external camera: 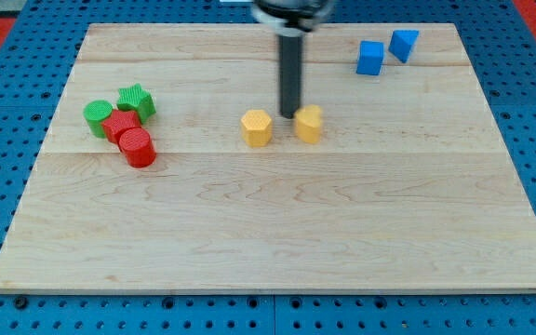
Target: Push the yellow heart towards the bottom right of the board
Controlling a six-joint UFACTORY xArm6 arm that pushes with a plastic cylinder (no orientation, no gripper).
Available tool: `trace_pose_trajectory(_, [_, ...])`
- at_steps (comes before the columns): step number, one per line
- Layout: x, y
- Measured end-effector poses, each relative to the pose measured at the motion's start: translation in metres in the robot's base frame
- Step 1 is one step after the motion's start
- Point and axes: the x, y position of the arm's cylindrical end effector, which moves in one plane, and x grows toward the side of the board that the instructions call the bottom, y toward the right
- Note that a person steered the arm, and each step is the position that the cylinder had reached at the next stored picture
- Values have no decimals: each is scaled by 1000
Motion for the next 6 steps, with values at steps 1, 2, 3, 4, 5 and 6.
trace_pose_trajectory(1, [5,37])
trace_pose_trajectory(2, [25,31])
trace_pose_trajectory(3, [36,19])
trace_pose_trajectory(4, [51,86])
trace_pose_trajectory(5, [69,103])
trace_pose_trajectory(6, [77,72])
